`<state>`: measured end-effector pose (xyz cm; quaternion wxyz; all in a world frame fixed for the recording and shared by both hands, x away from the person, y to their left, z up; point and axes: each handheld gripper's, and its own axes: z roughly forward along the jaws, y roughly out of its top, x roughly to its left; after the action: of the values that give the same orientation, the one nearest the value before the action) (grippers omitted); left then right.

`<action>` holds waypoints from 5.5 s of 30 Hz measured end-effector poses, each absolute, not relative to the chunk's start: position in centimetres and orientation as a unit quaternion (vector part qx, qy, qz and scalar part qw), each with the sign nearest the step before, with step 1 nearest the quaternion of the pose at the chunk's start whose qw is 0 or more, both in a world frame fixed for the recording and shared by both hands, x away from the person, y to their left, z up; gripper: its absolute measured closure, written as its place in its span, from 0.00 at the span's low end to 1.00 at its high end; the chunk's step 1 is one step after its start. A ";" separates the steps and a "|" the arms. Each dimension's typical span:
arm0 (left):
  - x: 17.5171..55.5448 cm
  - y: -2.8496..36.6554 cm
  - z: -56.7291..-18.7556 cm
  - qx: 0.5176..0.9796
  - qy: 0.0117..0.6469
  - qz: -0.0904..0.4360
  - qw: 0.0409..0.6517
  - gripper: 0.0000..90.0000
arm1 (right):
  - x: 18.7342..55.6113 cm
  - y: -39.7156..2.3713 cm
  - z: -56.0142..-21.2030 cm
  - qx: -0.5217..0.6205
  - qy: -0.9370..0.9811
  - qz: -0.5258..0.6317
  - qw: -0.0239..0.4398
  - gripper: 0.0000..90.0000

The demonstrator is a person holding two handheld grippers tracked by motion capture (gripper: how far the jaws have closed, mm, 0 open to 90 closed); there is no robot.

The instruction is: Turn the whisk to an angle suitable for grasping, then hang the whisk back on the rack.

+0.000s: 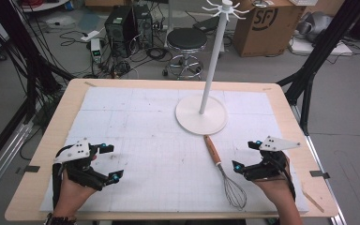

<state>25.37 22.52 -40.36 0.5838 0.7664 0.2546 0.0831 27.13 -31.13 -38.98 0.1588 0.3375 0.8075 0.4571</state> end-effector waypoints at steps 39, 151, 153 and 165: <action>26.0 22.2 -40.2 0.764 0.246 0.075 0.591 0.02 | 33.3 -23.3 -42.1 0.333 0.917 0.220 0.027 0.55; 26.3 21.7 -39.7 0.760 0.234 0.072 0.602 0.02 | 35.0 -29.1 -22.5 0.238 0.760 0.583 0.162 0.79; 26.3 21.7 -39.8 0.761 0.234 0.072 0.601 0.02 | 35.4 -29.0 -21.8 0.235 0.763 0.581 0.158 0.79; 26.2 21.8 -39.8 0.760 0.235 0.071 0.601 0.02 | 37.5 -29.2 -18.3 0.232 0.764 0.577 0.173 0.79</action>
<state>26.22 21.85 -39.80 0.6014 0.7603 0.2347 0.0713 37.54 -29.20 -18.31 0.1735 0.2322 0.7638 0.5767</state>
